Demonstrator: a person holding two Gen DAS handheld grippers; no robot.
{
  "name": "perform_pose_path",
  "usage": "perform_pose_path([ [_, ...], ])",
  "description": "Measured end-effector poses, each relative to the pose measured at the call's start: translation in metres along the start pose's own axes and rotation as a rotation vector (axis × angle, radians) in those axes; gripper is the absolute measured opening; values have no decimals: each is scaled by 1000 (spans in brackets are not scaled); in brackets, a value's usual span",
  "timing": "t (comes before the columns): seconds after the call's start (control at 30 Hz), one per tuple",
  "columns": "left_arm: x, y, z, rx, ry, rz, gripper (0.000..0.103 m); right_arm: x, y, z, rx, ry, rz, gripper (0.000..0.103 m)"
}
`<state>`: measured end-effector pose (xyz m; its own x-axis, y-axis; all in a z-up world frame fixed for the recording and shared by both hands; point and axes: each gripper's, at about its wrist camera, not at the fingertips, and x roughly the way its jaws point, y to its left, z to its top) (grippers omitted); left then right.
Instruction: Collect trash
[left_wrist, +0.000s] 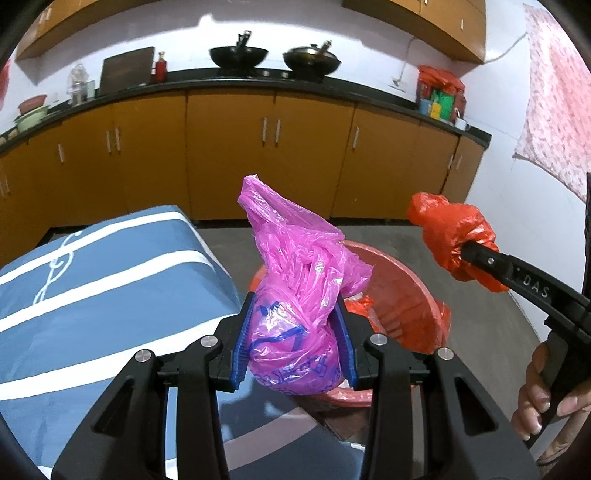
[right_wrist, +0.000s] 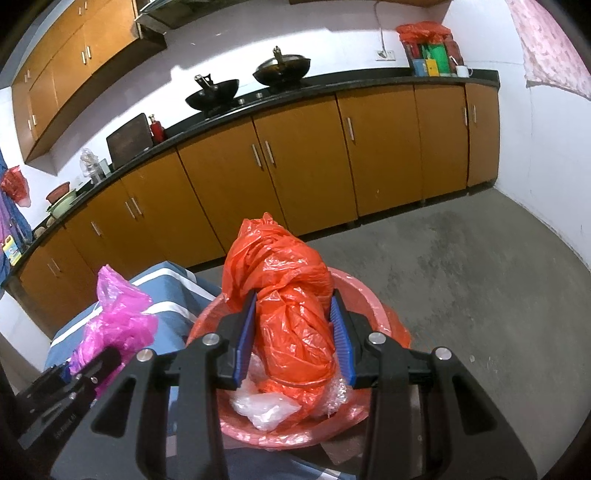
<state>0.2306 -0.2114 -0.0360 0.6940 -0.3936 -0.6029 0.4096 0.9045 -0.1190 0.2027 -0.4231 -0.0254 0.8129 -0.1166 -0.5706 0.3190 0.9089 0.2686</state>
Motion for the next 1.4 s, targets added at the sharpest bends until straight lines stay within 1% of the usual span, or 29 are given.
perform_pose_path([
  [0.43, 39, -17, -3, 35, 57, -32, 40, 29, -12, -1, 10, 41, 1, 38],
  [0.53, 47, -18, -3, 37, 71, -38, 42, 35, -12, -1, 15, 47, 7, 39],
  [0.57, 50, -18, -4, 37, 77, -36, 46, 37, -13, -1, 17, 49, 11, 41],
  [0.6, 52, -18, -6, 35, 85, -34, 52, 39, -14, -1, 21, 53, 16, 43],
  [0.67, 55, -15, -8, 23, 92, -33, 58, 43, -16, -1, 35, 62, 21, 44],
  [0.8, 53, -3, -11, -1, 98, -24, 62, 41, -22, -3, 52, 61, 33, 51],
  [0.93, 46, 10, -12, -27, 89, -9, 64, 32, -24, -3, 60, 47, 38, 59],
  [1.07, 29, 23, -14, -46, 58, 13, 69, 18, -20, -3, 50, 24, 34, 67],
  [1.23, -8, 40, -17, -69, -4, 38, 72, -11, -9, -7, 14, -22, 32, 80],
  [1.3, -22, 44, -20, -71, -36, 50, 81, -25, -2, -10, -2, -40, 34, 84],
  [1.4, -52, 52, -26, -68, -92, 82, 87, -47, 11, -17, -34, -69, 35, 92],
])
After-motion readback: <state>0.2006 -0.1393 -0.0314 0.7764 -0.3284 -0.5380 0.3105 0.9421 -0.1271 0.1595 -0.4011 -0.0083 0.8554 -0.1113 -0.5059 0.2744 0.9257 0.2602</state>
